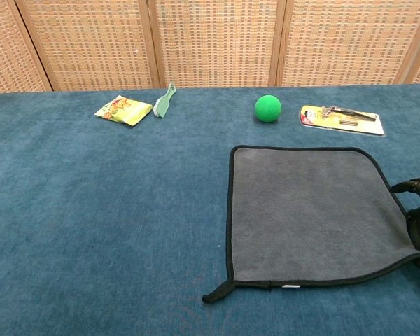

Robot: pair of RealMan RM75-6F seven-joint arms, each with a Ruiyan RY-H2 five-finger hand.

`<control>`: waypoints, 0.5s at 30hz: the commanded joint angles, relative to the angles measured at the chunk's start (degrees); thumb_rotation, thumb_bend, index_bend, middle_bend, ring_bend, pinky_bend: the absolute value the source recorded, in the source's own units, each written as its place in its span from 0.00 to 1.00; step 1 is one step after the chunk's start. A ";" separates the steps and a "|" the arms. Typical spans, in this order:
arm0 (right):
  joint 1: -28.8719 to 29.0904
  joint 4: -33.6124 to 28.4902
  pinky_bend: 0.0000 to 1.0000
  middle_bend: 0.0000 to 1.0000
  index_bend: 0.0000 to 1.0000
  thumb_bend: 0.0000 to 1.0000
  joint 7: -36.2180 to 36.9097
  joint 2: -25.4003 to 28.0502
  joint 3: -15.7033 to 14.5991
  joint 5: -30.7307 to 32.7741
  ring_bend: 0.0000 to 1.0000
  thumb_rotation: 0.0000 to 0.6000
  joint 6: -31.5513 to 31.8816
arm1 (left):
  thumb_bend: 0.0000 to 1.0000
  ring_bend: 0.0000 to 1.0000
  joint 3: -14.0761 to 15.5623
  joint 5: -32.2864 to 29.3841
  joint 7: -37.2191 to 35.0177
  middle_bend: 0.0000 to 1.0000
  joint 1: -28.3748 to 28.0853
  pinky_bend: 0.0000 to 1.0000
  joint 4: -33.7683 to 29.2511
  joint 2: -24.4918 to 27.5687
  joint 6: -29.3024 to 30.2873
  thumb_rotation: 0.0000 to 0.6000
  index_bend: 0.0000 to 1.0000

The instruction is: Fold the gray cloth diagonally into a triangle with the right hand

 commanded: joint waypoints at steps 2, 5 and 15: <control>0.57 -0.31 0.00 0.13 0.63 0.44 -0.15 0.04 0.37 -0.08 0.00 1.00 -0.24 | 0.11 0.00 -0.05 -0.08 -0.15 0.00 0.02 0.00 0.02 0.05 0.03 1.00 0.00; 1.01 -0.50 0.00 0.13 0.63 0.44 -0.60 0.04 0.64 -0.02 0.00 1.00 -0.56 | 0.11 0.00 -0.14 -0.14 -0.33 0.00 0.02 0.00 0.03 0.09 0.10 1.00 0.00; 3.25 -2.20 0.00 0.12 0.63 0.44 -2.81 0.52 2.31 0.52 0.00 1.00 -2.04 | 0.11 0.00 -0.26 -0.43 -0.85 0.00 -0.11 0.00 0.14 0.21 -0.20 1.00 0.00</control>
